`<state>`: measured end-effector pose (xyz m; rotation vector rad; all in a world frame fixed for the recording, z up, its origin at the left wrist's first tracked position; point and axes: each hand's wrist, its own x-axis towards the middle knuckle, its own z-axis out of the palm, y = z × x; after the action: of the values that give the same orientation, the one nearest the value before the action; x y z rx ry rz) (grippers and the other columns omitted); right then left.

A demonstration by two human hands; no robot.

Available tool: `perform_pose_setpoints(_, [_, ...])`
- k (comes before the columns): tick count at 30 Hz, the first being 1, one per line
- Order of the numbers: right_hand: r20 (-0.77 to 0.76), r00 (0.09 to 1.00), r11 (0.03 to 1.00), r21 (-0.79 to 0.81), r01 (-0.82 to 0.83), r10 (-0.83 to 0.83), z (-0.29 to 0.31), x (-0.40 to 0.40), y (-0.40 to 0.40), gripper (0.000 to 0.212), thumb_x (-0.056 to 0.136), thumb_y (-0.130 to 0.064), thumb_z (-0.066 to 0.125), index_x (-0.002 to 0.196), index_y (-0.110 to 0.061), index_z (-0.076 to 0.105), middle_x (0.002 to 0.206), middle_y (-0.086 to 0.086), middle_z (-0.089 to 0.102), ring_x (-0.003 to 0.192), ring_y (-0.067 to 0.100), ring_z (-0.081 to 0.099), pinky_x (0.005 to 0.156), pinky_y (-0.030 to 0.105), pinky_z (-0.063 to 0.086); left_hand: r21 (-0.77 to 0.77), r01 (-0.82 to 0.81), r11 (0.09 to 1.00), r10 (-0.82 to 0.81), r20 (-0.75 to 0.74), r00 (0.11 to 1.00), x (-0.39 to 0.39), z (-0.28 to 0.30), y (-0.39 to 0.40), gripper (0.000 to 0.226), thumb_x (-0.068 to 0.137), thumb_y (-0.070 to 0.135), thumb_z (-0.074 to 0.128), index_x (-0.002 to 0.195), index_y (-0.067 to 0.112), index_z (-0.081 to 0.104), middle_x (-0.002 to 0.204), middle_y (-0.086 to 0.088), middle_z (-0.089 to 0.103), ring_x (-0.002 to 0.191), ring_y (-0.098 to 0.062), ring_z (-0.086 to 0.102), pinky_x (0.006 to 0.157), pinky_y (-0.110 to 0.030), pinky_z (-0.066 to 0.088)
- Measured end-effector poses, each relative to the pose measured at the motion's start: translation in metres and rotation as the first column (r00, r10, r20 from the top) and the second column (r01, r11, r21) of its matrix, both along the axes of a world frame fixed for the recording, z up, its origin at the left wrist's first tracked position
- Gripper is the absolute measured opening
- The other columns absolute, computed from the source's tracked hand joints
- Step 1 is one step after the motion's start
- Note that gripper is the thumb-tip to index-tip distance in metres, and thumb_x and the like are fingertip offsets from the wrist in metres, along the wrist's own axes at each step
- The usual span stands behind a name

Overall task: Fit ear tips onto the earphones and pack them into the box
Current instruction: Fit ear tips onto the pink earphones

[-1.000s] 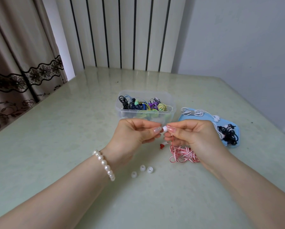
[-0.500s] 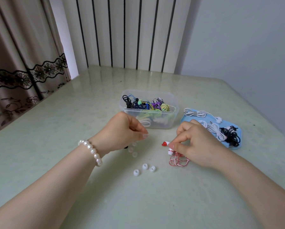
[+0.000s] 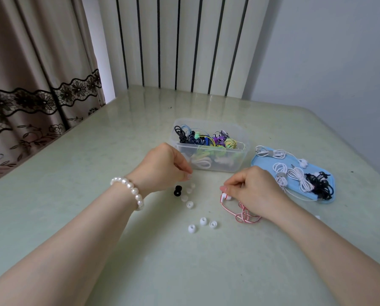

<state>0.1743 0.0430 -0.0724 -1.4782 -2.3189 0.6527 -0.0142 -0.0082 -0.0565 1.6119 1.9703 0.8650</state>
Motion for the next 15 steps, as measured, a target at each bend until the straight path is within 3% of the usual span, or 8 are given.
perform_pose_setpoints(5, [-0.072,0.997,0.998,-0.057,-0.034,0.03,0.001,0.002,0.002,0.009,0.081,-0.012,0.066,0.08,-0.015,0.074,0.068,-0.003,0.065,0.066,0.011,0.058,0.065,0.023,0.044,-0.028,0.009,1.0,-0.012,-0.116,0.993,0.013,-0.01,0.001,0.01,0.075,0.024,0.074,0.082,0.017,0.072,0.068,0.008,0.065,0.067,-0.006,0.056,0.061,-0.016,0.039])
perform_pose_setpoints(7, [-0.119,0.992,0.997,-0.07,-0.037,0.028,0.001,0.003,0.003,0.011,0.081,-0.01,0.066,0.075,-0.017,0.072,0.065,-0.002,0.063,0.062,0.01,0.054,0.064,0.023,0.043,-0.04,0.012,0.999,-0.017,-0.149,0.989,0.017,-0.013,0.001,0.011,0.075,0.025,0.074,0.083,0.018,0.071,0.075,0.001,0.07,0.068,-0.007,0.057,0.063,-0.015,0.04])
perform_pose_setpoints(9, [-0.183,0.983,0.998,-0.062,-0.032,0.02,-0.001,0.005,0.004,0.022,0.082,-0.008,0.065,0.066,-0.024,0.065,0.06,-0.003,0.059,0.057,0.01,0.049,0.062,0.025,0.041,-0.018,0.009,1.0,-0.012,-0.173,0.985,0.018,-0.015,0.002,0.006,0.075,0.02,0.073,0.081,0.017,0.071,0.075,0.0,0.071,0.065,-0.007,0.056,0.055,-0.009,0.038])
perform_pose_setpoints(12, [-0.296,0.955,0.998,-0.04,-0.042,0.029,-0.001,0.01,0.005,0.031,0.083,-0.005,0.062,0.064,-0.029,0.059,0.072,0.004,0.066,0.067,0.018,0.056,0.07,0.034,0.046,0.003,0.04,0.999,-0.038,-0.226,0.973,0.018,-0.015,0.001,0.007,0.077,0.012,0.069,0.073,0.017,0.071,0.065,0.002,0.068,0.058,-0.009,0.059,0.048,-0.003,0.037])
perform_pose_setpoints(15, [-0.413,0.91,0.995,-0.064,-0.072,0.039,0.004,0.013,0.0,0.025,0.085,-0.004,0.059,0.07,-0.024,0.059,0.069,0.0,0.067,0.072,0.019,0.061,0.07,0.031,0.045,0.032,0.044,0.999,-0.034,-0.271,0.962,0.019,-0.014,0.0,0.01,0.079,0.012,0.065,0.075,0.019,0.07,0.055,0.009,0.06,0.056,-0.009,0.061,0.053,-0.011,0.041])
